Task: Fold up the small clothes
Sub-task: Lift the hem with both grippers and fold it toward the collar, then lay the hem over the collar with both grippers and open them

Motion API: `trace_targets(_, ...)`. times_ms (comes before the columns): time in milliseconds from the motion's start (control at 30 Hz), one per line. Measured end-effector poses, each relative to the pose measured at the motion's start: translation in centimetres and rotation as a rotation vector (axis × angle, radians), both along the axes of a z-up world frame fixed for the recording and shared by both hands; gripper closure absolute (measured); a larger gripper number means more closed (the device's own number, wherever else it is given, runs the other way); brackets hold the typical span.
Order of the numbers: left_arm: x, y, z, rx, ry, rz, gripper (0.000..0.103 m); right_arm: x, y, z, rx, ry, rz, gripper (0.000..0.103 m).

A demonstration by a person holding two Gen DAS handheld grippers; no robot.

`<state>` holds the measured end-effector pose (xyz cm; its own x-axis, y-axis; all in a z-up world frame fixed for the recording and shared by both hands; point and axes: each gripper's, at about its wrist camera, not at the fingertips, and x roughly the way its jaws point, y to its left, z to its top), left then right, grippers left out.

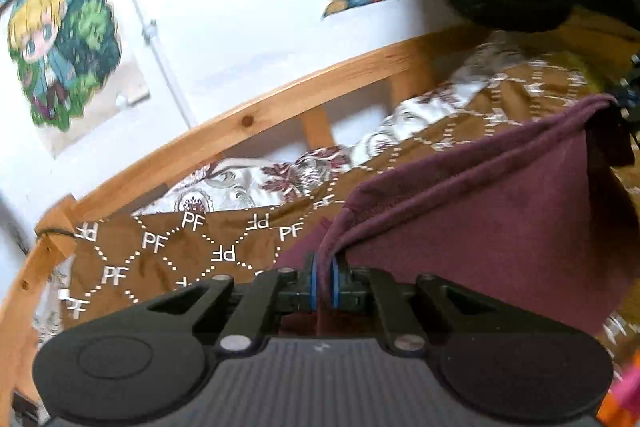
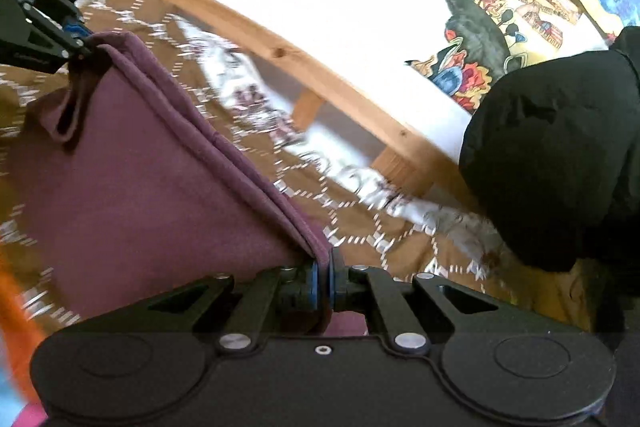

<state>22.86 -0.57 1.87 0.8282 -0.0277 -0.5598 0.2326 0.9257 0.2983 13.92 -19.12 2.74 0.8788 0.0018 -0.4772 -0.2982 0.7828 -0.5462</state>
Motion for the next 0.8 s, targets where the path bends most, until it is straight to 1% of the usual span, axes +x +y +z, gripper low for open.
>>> trace_targets(67,2.9,0.6,-1.3,-0.040,0.026,0.028,0.095,3.0,0.2,-1.3,0.018,-0.007,-0.019,0.099)
trace_targets(167,6.1,2.1,-3.2,-0.132,0.087,0.065,0.093,6.8,0.3,-3.5,0.051,-0.005,-0.043,0.099)
trace_targets(200,6.9,2.6,-3.8,-0.162,0.103,0.069,0.092,8.0,0.2,-4.3,0.064,-0.007,-0.056,0.099)
trace_targets(233,7.8,3.2,-4.5,-0.182,0.117,0.074,0.088,8.7,0.2,-4.8,0.080,-0.006,-0.068,0.099)
trace_targets(267,8.1,3.6,-5.1,-0.188,0.122,0.079,0.085,9.6,0.0,-5.4,0.107,-0.005,-0.083,0.099)
trace_targets(333,8.6,4.3,-6.1,-0.195,0.127,0.089,0.070,10.9,-0.4,-6.7,0.163,-0.007,-0.108,0.099)
trace_targets(400,8.9,4.9,-6.9,-0.222,0.132,0.108,0.060,11.5,-0.6,-7.7,0.188,-0.010,-0.122,0.098)
trace_targets(433,9.2,5.3,-7.3,-0.253,0.144,0.124,0.051,11.8,-0.6,-8.2,0.186,-0.008,-0.126,0.098)
trace_targets(467,9.5,5.6,-7.6,-0.278,0.159,0.135,0.048,12.1,-0.6,-8.8,0.178,-0.006,-0.128,0.098)
trace_targets(500,9.6,6.1,-7.8,-0.305,0.173,0.145,0.040,12.4,-0.6,-9.2,0.175,-0.003,-0.132,0.098)
trace_targets(533,9.7,6.6,-7.9,-0.341,0.184,0.159,0.030,12.6,-0.6,-9.6,0.180,0.002,-0.138,0.098)
trace_targets(567,9.6,7.0,-7.8,-0.374,0.185,0.169,0.024,12.9,-0.8,-9.9,0.185,0.007,-0.145,0.098)
trace_targets(600,9.5,7.5,-7.6,-0.402,0.179,0.178,0.014,13.0,-0.8,-10.2,0.188,0.008,-0.147,0.098)
trace_targets(633,9.2,8.1,-7.3,-0.435,0.162,0.189,0.009,13.1,-1.0,-10.4,0.190,0.011,-0.152,0.097)
trace_targets(700,8.4,9.1,-6.5,-0.496,0.132,0.195,0.006,13.1,-1.2,-10.7,0.200,0.015,-0.159,0.096)
trace_targets(733,8.2,9.6,-6.1,-0.522,0.126,0.193,0.003,13.2,-1.3,-10.8,0.207,0.014,-0.163,0.096)
trace_targets(800,7.2,10.0,-5.3,-0.550,0.112,0.174,0.001,13.2,-1.5,-10.9,0.218,0.014,-0.171,0.096)
